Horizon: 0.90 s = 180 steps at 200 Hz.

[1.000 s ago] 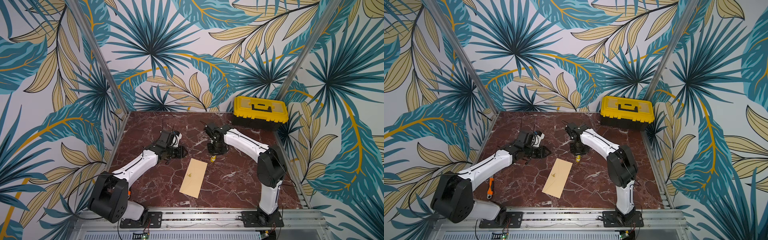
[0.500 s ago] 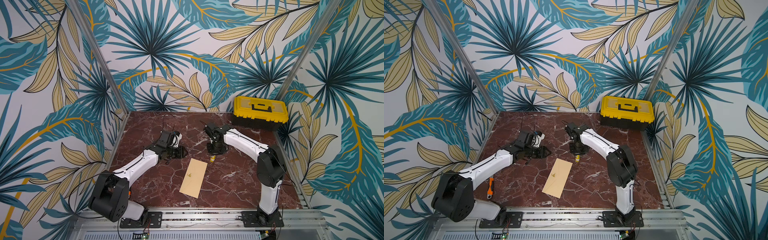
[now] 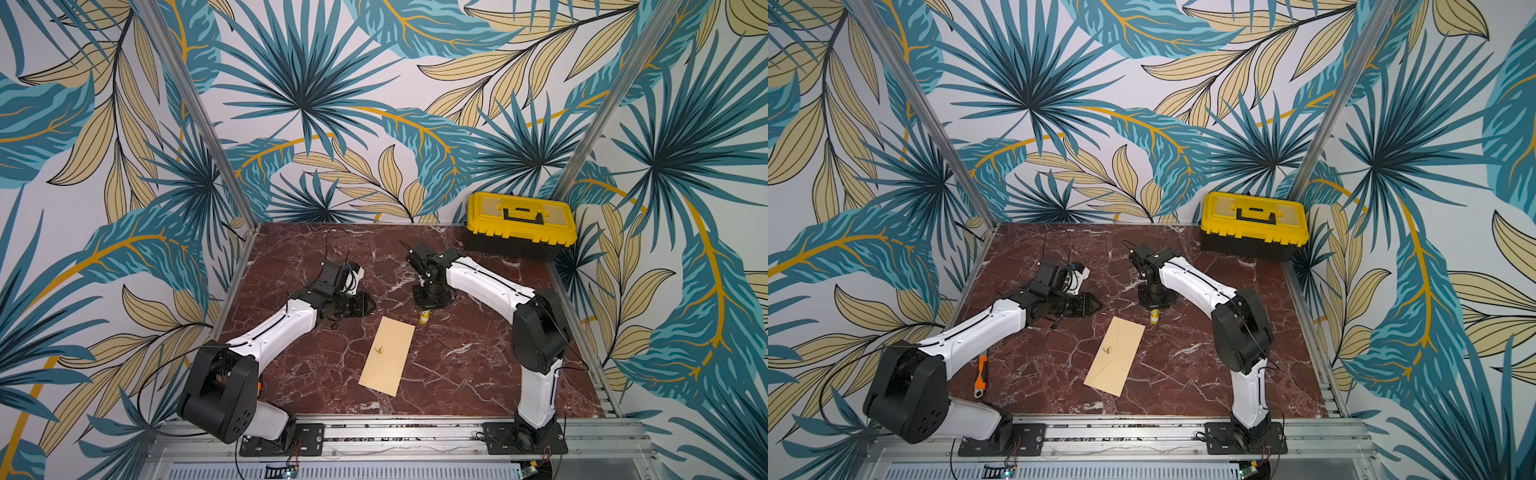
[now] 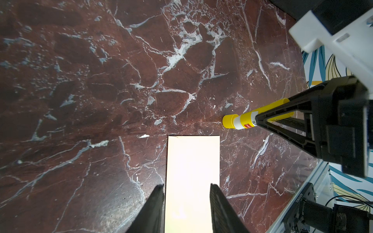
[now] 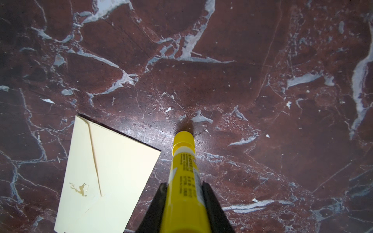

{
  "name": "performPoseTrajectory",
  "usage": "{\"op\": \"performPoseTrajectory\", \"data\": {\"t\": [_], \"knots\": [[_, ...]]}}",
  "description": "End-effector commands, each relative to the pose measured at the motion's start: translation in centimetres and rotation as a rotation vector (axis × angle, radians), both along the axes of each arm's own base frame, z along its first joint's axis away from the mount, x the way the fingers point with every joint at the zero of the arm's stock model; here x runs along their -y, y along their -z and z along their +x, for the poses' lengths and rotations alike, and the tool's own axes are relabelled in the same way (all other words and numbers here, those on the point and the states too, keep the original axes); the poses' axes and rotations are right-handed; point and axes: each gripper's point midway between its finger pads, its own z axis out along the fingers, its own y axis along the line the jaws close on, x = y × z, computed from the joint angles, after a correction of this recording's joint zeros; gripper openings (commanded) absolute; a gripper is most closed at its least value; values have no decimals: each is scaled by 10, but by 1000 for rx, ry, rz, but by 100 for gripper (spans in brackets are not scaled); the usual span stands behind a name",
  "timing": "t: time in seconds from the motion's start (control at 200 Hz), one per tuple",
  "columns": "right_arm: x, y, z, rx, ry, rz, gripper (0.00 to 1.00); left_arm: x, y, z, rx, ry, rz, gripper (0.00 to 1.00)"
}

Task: Seal the envelope with a glue stick
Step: Close the lid of the glue stick.

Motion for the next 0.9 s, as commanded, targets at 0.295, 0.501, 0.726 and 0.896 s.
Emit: {"op": "performPoseTrajectory", "data": {"t": [0.295, 0.501, 0.726, 0.896], "knots": [[-4, 20, 5, -23, -23, -25, 0, 2, -6, 6, 19, 7, -11, 42], [-2, 22, 4, -28, -23, -34, 0, 0, -5, 5, 16, 5, -7, 42], [2, 22, 3, 0, -18, -36, 0, 1, -5, 5, 14, 3, -9, 42], [3, 25, 1, 13, -16, -19, 0, 0, -3, 6, 11, 3, -6, 42]]}}
